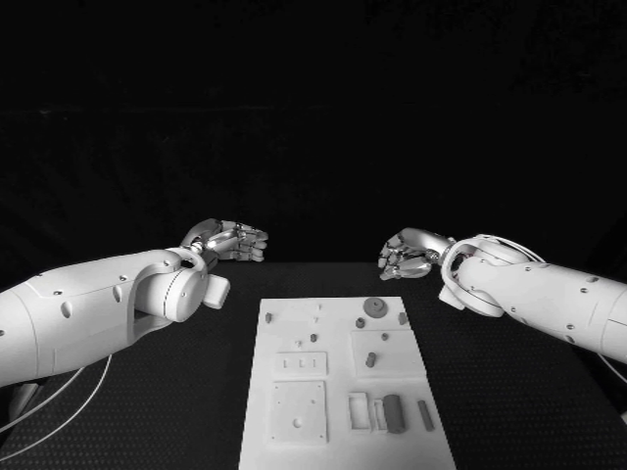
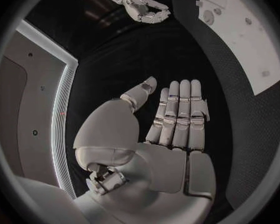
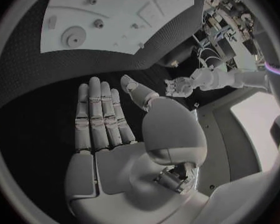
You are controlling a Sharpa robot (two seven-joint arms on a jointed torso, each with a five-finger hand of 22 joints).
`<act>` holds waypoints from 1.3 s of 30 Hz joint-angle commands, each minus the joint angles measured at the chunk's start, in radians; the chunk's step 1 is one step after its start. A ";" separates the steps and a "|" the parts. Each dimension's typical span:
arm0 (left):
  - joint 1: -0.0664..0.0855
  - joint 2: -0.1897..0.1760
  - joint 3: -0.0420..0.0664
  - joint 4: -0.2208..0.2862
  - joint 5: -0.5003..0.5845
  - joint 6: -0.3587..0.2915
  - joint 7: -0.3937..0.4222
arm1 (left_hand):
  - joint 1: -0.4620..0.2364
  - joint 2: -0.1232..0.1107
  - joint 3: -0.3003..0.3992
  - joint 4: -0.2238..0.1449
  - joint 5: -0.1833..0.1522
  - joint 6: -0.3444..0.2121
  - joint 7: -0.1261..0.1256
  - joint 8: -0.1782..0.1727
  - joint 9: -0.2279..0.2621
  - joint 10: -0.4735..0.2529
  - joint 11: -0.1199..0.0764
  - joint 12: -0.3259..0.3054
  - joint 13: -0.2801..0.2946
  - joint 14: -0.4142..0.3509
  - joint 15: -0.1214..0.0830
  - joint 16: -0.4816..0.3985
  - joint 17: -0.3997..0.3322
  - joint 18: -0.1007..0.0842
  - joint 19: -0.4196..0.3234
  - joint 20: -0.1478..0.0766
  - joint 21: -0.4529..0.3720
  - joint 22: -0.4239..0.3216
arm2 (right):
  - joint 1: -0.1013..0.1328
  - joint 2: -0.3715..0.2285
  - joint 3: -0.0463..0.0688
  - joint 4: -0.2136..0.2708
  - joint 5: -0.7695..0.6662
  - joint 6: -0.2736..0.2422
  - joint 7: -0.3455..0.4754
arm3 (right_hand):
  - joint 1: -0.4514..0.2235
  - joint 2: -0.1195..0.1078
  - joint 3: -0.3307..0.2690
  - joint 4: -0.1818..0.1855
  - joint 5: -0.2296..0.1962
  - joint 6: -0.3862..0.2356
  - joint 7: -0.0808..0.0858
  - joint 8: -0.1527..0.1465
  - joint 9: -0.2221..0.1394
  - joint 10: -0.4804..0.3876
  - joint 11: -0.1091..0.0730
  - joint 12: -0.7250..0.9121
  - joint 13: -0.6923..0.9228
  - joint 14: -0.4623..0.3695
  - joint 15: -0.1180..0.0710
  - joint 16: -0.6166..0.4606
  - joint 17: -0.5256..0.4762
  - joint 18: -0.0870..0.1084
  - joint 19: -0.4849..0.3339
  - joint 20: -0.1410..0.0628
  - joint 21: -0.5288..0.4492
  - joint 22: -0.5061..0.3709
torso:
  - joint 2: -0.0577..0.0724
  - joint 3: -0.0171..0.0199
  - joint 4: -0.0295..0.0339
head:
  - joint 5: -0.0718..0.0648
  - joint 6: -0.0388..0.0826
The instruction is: Assemble the parts on the task board
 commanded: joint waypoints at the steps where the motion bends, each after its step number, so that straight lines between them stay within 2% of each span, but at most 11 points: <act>1: -0.002 -0.012 0.000 0.034 -0.016 0.022 0.023 | 0.006 -0.007 -0.001 -0.003 0.004 -0.001 0.003 -0.006 -0.003 0.002 0.005 -0.009 -0.001 0.002 0.001 -0.005 0.001 -0.006 0.004 -0.002 -0.001 0.001 | -0.007 -0.002 0.000 0.026 -0.261 0.020 -0.051 | 0.003 -0.018 0.005 0.001 0.004 0.004 0.003 -0.009 -0.003 0.003 0.005 -0.012 -0.004 0.013 -0.002 -0.006 0.006 0.019 0.012 0.000 0.000 0.000 | 0.016 -0.0002 0.0131 | -0.009 -0.005; 4: -0.005 -0.033 0.000 0.072 -0.014 0.021 0.026 | 0.004 -0.008 -0.002 -0.002 0.004 -0.003 0.004 -0.009 -0.005 -0.001 0.007 -0.014 -0.002 0.001 0.002 -0.008 0.002 -0.008 0.002 -0.002 -0.002 0.001 | -0.013 -0.001 0.000 0.045 -0.334 0.012 -0.060 | 0.006 -0.034 0.004 0.002 0.004 0.002 0.006 -0.020 -0.007 0.003 0.008 -0.023 -0.008 0.034 -0.010 -0.002 0.018 0.021 0.034 -0.004 0.007 0.005 | 0.026 -0.0033 0.0228 | -0.019 -0.008; 6: -0.005 -0.040 0.000 0.086 -0.013 0.021 0.027 | 0.003 -0.009 -0.002 -0.003 0.004 -0.004 0.005 -0.010 -0.006 -0.001 0.008 -0.015 -0.002 0.000 0.002 -0.010 0.003 -0.008 0.002 -0.003 -0.003 0.001 | -0.018 0.001 0.000 0.051 -0.377 0.005 -0.065 | 0.009 -0.041 0.002 0.002 0.004 0.000 0.008 -0.029 -0.010 0.006 0.009 -0.031 -0.010 0.061 -0.023 0.011 0.033 0.021 0.061 -0.014 0.018 0.012 | 0.035 -0.0056 0.0285 | -0.023 -0.009; 10: -0.007 -0.049 0.000 0.104 -0.012 0.024 0.028 | 0.001 -0.010 -0.003 -0.002 0.004 -0.006 0.006 -0.012 -0.008 -0.003 0.009 -0.019 -0.003 -0.001 0.003 -0.013 0.004 -0.009 0.000 -0.002 -0.004 0.001 | -0.029 0.007 0.000 0.059 -0.434 -0.006 -0.075 | 0.011 -0.051 0.000 0.002 0.004 -0.004 0.010 -0.047 -0.017 0.011 0.006 -0.048 -0.016 0.104 -0.038 0.035 0.062 0.021 0.110 -0.032 0.037 0.024 | 0.049 -0.0103 0.0404 | -0.035 -0.015; 15: -0.008 -0.062 0.000 0.129 -0.012 0.029 0.033 | -0.005 -0.013 -0.005 -0.001 0.004 -0.011 0.009 -0.018 -0.012 -0.010 0.013 -0.028 -0.005 -0.006 0.006 -0.020 0.005 -0.011 -0.003 -0.001 -0.008 0.001 | -0.041 0.016 0.000 0.061 -0.486 0.000 -0.080 | 0.010 -0.055 0.000 0.002 0.004 -0.006 0.010 -0.061 -0.022 0.013 0.005 -0.063 -0.022 0.127 -0.042 0.048 0.083 0.021 0.139 -0.044 0.045 0.030 | 0.068 -0.0179 0.0533 | -0.050 -0.017; 16: -0.008 -0.064 0.000 0.132 -0.012 0.030 0.033 | -0.006 -0.014 -0.006 -0.001 0.004 -0.012 0.010 -0.019 -0.013 -0.011 0.014 -0.030 -0.005 -0.007 0.006 -0.021 0.005 -0.012 -0.005 -0.001 -0.009 0.001 | -0.043 0.017 0.000 0.061 -0.493 0.002 -0.080 | 0.010 -0.055 0.000 0.002 0.004 -0.008 0.011 -0.063 -0.024 0.013 0.005 -0.065 -0.023 0.129 -0.042 0.049 0.085 0.021 0.142 -0.045 0.046 0.030 | 0.075 -0.0199 0.0573 | -0.057 -0.018; 19: -0.008 -0.069 0.000 0.145 -0.012 0.035 0.033 | -0.009 -0.015 -0.007 -0.001 0.004 -0.015 0.011 -0.022 -0.015 -0.014 0.016 -0.035 -0.006 -0.010 0.007 -0.026 0.006 -0.012 -0.007 0.000 -0.011 0.001 | -0.052 0.021 0.000 0.060 -0.516 0.005 -0.082 | 0.010 -0.056 0.001 0.002 0.004 -0.008 0.011 -0.065 -0.025 0.012 0.005 -0.068 -0.025 0.131 -0.042 0.050 0.088 0.021 0.144 -0.046 0.046 0.031 | 0.085 -0.0221 0.0626 | -0.063 -0.020; 26: -0.008 -0.077 0.001 0.171 -0.015 0.037 0.034 | -0.010 -0.016 -0.008 -0.001 0.004 -0.017 0.013 -0.025 -0.017 -0.016 0.018 -0.039 -0.007 -0.012 0.008 -0.030 0.007 -0.013 -0.010 0.001 -0.013 0.001 | -0.065 0.031 0.000 0.048 -0.562 0.007 -0.085 | 0.012 -0.056 0.002 0.002 0.004 -0.006 0.010 -0.066 -0.026 0.013 0.005 -0.073 -0.027 0.135 -0.043 0.052 0.092 0.021 0.148 -0.048 0.047 0.032 | 0.103 -0.0270 0.0703 | -0.069 -0.024; 29: -0.008 -0.077 0.001 0.176 -0.016 0.040 0.034 | -0.011 -0.015 -0.008 -0.001 0.004 -0.018 0.013 -0.026 -0.018 -0.017 0.018 -0.041 -0.008 -0.012 0.009 -0.031 0.007 -0.013 -0.010 0.001 -0.014 0.001 | -0.069 0.035 0.000 0.042 -0.571 0.009 -0.085 | 0.012 -0.056 0.002 0.002 0.004 -0.004 0.010 -0.067 -0.026 0.013 0.005 -0.074 -0.028 0.136 -0.043 0.052 0.094 0.021 0.150 -0.049 0.047 0.032 | 0.112 -0.0293 0.0768 | -0.072 -0.025; 34: -0.008 -0.082 0.001 0.182 -0.016 0.040 0.034 | -0.012 -0.015 -0.009 -0.001 0.004 -0.019 0.014 -0.027 -0.019 -0.018 0.019 -0.043 -0.008 -0.013 0.009 -0.032 0.008 -0.013 -0.011 0.002 -0.014 0.001 | -0.073 0.039 0.000 0.031 -0.588 0.009 -0.088 | 0.011 -0.056 0.002 0.002 0.004 -0.001 0.010 -0.067 -0.026 0.014 0.005 -0.075 -0.029 0.137 -0.043 0.052 0.096 0.021 0.151 -0.049 0.047 0.032 | 0.121 -0.0312 0.0844 | -0.077 -0.029; 39: -0.008 -0.085 0.001 0.183 -0.016 0.042 0.033 | -0.014 -0.016 -0.009 0.000 0.004 -0.019 0.014 -0.028 -0.020 -0.019 0.020 -0.044 -0.008 -0.013 0.010 -0.034 0.009 -0.013 -0.011 0.002 -0.015 0.001 | -0.073 0.036 0.000 0.027 -0.599 0.014 -0.092 | 0.009 -0.057 0.002 0.003 0.004 0.001 0.009 -0.067 -0.027 0.015 0.005 -0.077 -0.030 0.137 -0.043 0.052 0.097 0.021 0.152 -0.049 0.047 0.032 | 0.126 -0.0311 0.0874 | -0.080 -0.029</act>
